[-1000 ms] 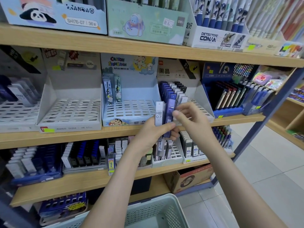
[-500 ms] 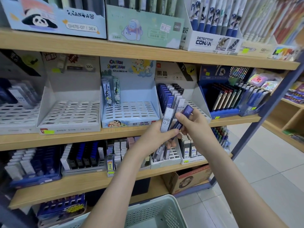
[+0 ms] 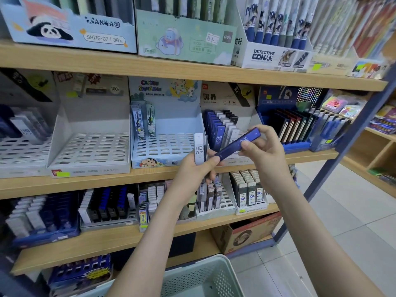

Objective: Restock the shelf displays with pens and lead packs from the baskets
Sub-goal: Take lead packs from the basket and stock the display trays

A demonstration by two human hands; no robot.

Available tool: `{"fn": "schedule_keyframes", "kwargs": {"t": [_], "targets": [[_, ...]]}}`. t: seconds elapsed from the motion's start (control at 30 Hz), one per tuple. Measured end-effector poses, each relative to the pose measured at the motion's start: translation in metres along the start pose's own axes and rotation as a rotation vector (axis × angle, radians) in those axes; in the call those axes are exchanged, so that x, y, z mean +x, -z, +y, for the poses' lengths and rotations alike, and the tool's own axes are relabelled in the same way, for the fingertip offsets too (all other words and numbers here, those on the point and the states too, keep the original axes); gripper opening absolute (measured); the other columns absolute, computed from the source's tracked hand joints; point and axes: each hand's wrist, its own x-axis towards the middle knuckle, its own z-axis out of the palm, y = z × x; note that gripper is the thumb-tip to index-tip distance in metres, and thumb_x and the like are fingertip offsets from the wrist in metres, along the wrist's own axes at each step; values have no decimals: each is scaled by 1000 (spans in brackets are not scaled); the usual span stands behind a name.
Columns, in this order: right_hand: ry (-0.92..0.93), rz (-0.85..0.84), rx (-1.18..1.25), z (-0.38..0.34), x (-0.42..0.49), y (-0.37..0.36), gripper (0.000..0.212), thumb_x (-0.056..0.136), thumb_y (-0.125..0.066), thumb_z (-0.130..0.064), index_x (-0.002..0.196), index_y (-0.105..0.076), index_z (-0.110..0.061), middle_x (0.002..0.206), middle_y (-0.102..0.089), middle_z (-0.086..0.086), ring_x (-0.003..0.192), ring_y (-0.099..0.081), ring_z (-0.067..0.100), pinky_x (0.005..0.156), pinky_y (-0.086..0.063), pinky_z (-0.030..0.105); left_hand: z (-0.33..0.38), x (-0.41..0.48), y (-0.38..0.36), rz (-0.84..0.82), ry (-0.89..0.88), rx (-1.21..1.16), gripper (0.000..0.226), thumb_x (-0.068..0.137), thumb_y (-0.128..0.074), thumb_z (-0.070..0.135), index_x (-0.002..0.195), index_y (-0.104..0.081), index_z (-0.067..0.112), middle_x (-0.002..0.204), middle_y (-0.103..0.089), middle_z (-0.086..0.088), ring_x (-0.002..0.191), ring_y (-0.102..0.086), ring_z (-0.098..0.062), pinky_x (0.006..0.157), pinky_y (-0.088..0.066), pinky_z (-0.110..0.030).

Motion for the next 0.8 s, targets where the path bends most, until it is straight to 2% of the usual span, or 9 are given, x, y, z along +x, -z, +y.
{"fn": "schedule_keyframes", "kwargs": {"t": [0.1, 0.17, 0.27, 0.33, 0.5, 0.6, 0.7, 0.73, 0.8], "targets": [[71, 46, -10, 0, 6, -1, 25, 92, -54, 2, 104, -58, -20, 83, -63, 5, 80, -62, 16, 77, -53, 30, 1, 1, 6, 81, 1, -77, 11, 97, -53, 6, 90, -55, 15, 75, -71, -2, 50, -52, -8, 48, -42, -20], [110, 52, -102, 1, 10, -2, 28, 93, -53, 1, 103, -61, -24, 84, -64, 0, 80, -61, 12, 77, -52, 29, 2, 3, 10, 114, 13, -118, 9, 97, -53, 8, 89, -54, 13, 67, -65, -1, 50, -53, -10, 47, -43, -21], [152, 35, -305, 8, 17, -6, 26, 93, -54, -3, 107, -62, -24, 88, -66, -7, 84, -62, 14, 85, -53, 40, 5, 4, 16, 138, 51, -99, 10, 97, -55, 15, 89, -51, 11, 61, -53, 0, 43, -48, -11, 41, -40, -22], [171, 17, -387, 11, 20, -10, 27, 93, -54, -6, 108, -61, -27, 89, -66, -7, 86, -64, 16, 87, -52, 42, 6, 3, 17, 127, 81, -75, 16, 97, -55, 21, 85, -48, 12, 58, -46, 1, 41, -40, -11, 39, -34, -22], [220, -35, -491, 13, 23, -16, 30, 94, -54, -8, 112, -61, -31, 83, -65, -7, 80, -62, 8, 80, -47, 22, 6, 1, 15, 70, 123, -50, 33, 95, -45, 43, 87, -45, 11, 57, -41, 1, 41, -35, -11, 39, -28, -22], [250, -78, -581, 10, 26, -17, 30, 94, -54, -9, 113, -62, -30, 84, -62, 0, 81, -55, 9, 72, -38, 12, 9, 2, 15, 45, 167, -119, 28, 103, -39, 36, 89, -47, 12, 57, -41, 1, 42, -33, -12, 41, -24, -22], [352, -67, -786, 12, 32, -18, 30, 94, -56, -12, 119, -63, -26, 95, -59, -5, 95, -43, 17, 85, -32, 32, 11, 0, 16, 19, 150, -127, 17, 102, -39, 22, 93, -47, 11, 61, -44, 0, 44, -37, -12, 42, -28, -25], [410, -46, -849, 15, 34, -19, 31, 93, -58, -12, 120, -64, -25, 103, -59, -2, 99, -40, 20, 85, -29, 36, 11, -1, 16, 13, 132, -115, 15, 102, -39, 22, 95, -47, 10, 61, -47, 0, 46, -39, -13, 43, -30, -25], [473, -9, -961, 19, 40, -20, 34, 90, -61, -14, 121, -65, -28, 116, -57, 3, 104, -36, 24, 81, -18, 31, 12, -2, 16, 14, 91, -83, 15, 103, -40, 23, 101, -47, 10, 62, -50, 2, 49, -41, -14, 46, -33, -26]]}}
